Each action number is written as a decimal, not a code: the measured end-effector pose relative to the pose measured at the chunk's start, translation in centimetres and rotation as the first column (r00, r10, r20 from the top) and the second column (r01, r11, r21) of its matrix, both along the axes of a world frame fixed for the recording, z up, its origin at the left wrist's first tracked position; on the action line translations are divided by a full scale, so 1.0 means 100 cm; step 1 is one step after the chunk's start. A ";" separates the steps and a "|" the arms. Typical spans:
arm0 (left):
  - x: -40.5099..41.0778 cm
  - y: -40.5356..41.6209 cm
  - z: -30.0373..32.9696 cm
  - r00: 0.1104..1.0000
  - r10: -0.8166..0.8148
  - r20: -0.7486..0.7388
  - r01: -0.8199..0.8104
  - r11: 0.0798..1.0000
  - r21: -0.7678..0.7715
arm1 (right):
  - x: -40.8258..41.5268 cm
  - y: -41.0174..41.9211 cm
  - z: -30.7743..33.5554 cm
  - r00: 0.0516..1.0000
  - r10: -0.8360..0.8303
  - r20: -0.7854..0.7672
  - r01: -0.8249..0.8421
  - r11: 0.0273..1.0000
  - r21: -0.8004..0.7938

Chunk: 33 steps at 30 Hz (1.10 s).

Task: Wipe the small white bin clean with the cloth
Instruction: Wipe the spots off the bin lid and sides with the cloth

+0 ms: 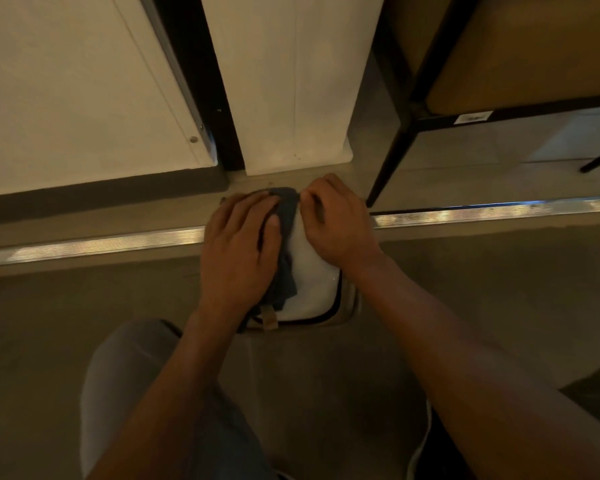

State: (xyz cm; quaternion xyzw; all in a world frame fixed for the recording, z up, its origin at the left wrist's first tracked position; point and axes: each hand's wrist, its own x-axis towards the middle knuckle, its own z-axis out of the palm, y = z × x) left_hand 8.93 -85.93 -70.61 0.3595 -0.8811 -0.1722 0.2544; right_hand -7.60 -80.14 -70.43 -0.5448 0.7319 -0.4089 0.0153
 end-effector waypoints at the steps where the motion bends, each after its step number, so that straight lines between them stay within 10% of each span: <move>1: 0.007 0.002 -0.001 0.997 0.009 -0.075 -0.003 0.997 0.078 | 0.000 0.000 0.000 1.000 0.004 0.006 -0.004 1.000 0.001; 4: 0.008 -0.001 0.006 0.969 0.149 -0.196 -0.085 0.949 0.304 | -0.002 0.001 0.001 1.000 0.014 0.023 -0.014 1.000 -0.008; 7: -0.019 -0.029 0.021 0.961 0.275 -0.007 -0.241 0.852 0.464 | -0.001 0.001 0.002 1.000 0.016 0.015 -0.016 1.000 -0.018; 11: -0.046 -0.036 0.026 0.942 0.221 0.252 -0.292 0.909 0.296 | -0.004 -0.001 0.000 0.999 -0.037 0.015 0.037 0.999 0.017; 15: -0.024 -0.004 0.016 0.992 0.096 0.084 -0.096 0.995 -0.008 | -0.001 0.002 0.000 0.999 -0.041 0.001 0.041 0.999 0.028; 20: 0.000 -0.006 0.011 0.996 0.085 -0.034 -0.079 0.984 0.158 | 0.002 0.000 0.001 0.998 -0.068 -0.009 0.069 0.997 0.026; 24: -0.038 -0.036 0.026 0.948 0.231 0.217 -0.295 0.894 0.337 | 0.003 0.000 0.001 0.995 -0.078 -0.061 0.081 0.996 0.042; 27: -0.048 -0.033 0.026 0.925 0.217 0.312 -0.275 0.949 0.156 | 0.002 -0.002 0.000 0.990 -0.103 -0.100 0.109 0.992 0.055; 33: 0.000 -0.002 0.006 0.998 -0.046 0.034 0.048 0.998 -0.045 | 0.005 0.001 -0.001 0.987 -0.128 -0.099 0.133 0.990 0.043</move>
